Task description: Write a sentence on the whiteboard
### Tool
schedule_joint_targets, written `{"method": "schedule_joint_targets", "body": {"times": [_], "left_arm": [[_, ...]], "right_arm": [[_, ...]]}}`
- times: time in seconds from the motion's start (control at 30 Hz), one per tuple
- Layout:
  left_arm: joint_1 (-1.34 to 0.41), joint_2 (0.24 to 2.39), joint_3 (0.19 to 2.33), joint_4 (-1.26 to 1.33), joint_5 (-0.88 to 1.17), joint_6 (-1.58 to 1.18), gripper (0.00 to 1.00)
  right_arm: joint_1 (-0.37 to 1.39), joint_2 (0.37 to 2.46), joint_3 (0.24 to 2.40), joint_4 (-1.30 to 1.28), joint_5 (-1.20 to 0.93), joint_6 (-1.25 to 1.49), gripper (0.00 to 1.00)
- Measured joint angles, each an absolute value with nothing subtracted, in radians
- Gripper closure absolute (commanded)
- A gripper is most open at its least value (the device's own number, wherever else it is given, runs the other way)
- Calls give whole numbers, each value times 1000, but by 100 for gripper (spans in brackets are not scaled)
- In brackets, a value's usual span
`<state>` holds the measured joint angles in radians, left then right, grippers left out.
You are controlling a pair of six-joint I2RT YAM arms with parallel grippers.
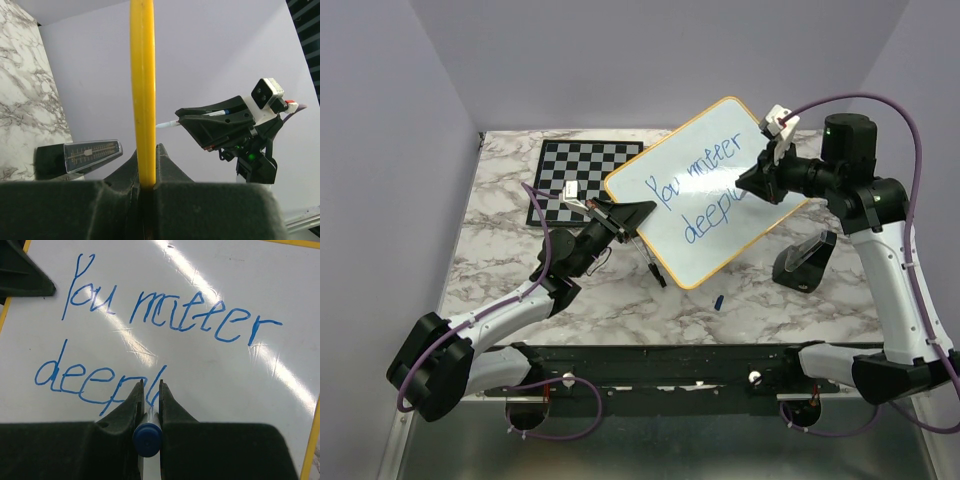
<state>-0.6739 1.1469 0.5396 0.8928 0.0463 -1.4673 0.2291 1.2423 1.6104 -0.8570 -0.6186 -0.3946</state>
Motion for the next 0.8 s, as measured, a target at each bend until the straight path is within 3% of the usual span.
{"method": "schedule_joint_targets", "body": {"times": [0.8], "left_arm": [[-672, 1145, 540, 896, 46, -1471, 100]], "right_arm": [[202, 1352, 1732, -850, -619, -394, 99]]}}
